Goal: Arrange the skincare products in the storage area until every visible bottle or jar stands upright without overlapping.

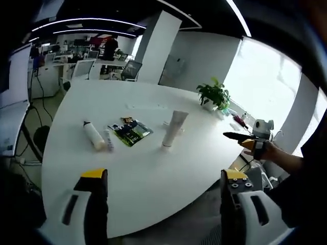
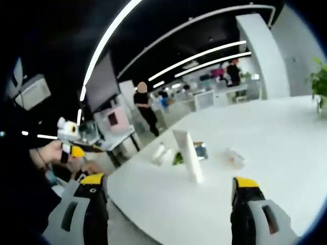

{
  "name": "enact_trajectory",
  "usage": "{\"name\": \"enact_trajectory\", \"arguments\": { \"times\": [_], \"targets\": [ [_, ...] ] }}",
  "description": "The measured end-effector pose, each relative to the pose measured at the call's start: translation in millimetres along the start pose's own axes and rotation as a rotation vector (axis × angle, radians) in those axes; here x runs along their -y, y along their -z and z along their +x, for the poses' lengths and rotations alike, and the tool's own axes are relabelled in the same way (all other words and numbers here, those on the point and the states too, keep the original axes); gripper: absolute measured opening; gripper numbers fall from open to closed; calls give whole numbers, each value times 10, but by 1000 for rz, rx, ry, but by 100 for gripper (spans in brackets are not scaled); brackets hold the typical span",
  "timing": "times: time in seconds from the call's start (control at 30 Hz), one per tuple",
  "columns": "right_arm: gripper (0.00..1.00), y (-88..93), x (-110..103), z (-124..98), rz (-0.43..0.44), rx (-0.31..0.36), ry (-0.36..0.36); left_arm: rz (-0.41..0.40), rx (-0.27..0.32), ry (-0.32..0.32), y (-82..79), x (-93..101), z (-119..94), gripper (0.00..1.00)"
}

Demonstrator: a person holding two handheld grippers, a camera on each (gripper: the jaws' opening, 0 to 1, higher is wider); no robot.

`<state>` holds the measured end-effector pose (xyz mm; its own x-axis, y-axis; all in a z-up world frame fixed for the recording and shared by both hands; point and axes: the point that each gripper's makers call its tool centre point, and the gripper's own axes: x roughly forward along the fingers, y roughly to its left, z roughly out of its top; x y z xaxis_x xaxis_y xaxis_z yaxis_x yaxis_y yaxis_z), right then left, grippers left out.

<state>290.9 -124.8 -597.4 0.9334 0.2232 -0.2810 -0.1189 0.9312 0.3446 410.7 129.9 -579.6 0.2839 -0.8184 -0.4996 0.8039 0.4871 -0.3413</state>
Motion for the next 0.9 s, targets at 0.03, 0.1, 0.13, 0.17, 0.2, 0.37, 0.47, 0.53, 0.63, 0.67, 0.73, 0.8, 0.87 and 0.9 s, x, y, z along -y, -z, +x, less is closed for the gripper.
{"name": "enact_trajectory", "arguments": {
  "times": [0.03, 0.1, 0.13, 0.17, 0.2, 0.37, 0.47, 0.53, 0.63, 0.67, 0.73, 0.8, 0.87, 0.9],
  "targets": [
    [99, 4, 4, -1, 0, -2, 2, -7, -3, -5, 22, -24, -8, 86],
    [99, 30, 17, -12, 8, -10, 8, -15, -9, -14, 56, -47, -21, 86],
    [99, 33, 31, -17, 13, -9, 12, -18, -10, -17, 65, -53, -26, 86],
    [99, 34, 34, -21, 15, -9, 12, -21, -11, -19, 70, -56, -32, 86],
    [99, 30, 35, -25, 15, -10, 12, -26, -5, -24, 68, -61, -40, 86],
    [99, 26, 73, -26, -2, -21, 19, -38, 3, -31, 64, -63, -48, 85],
    [99, 6, 67, -6, -2, -16, 13, -35, 3, -32, 67, -66, -55, 85],
    [99, 8, 58, 21, -5, -21, 11, -41, 2, -36, 74, -86, -54, 85],
    [99, 40, 53, 37, -14, -38, 8, -45, -3, -38, 84, -108, -43, 85],
    [99, 47, 56, 37, -12, -40, 8, -47, -5, -38, 86, -115, -38, 85],
    [99, 54, 67, 38, -4, -40, 9, -55, -7, -35, 79, -130, -24, 84],
    [99, 53, 82, 41, 5, -38, 11, -61, -5, -32, 58, -139, -6, 84],
    [99, 50, 91, 45, 6, -39, 13, -64, -4, -31, 36, -155, 15, 84],
    [99, 48, 97, 48, 5, -40, 14, -65, -4, -31, 23, -167, 32, 85]
  ]
}}
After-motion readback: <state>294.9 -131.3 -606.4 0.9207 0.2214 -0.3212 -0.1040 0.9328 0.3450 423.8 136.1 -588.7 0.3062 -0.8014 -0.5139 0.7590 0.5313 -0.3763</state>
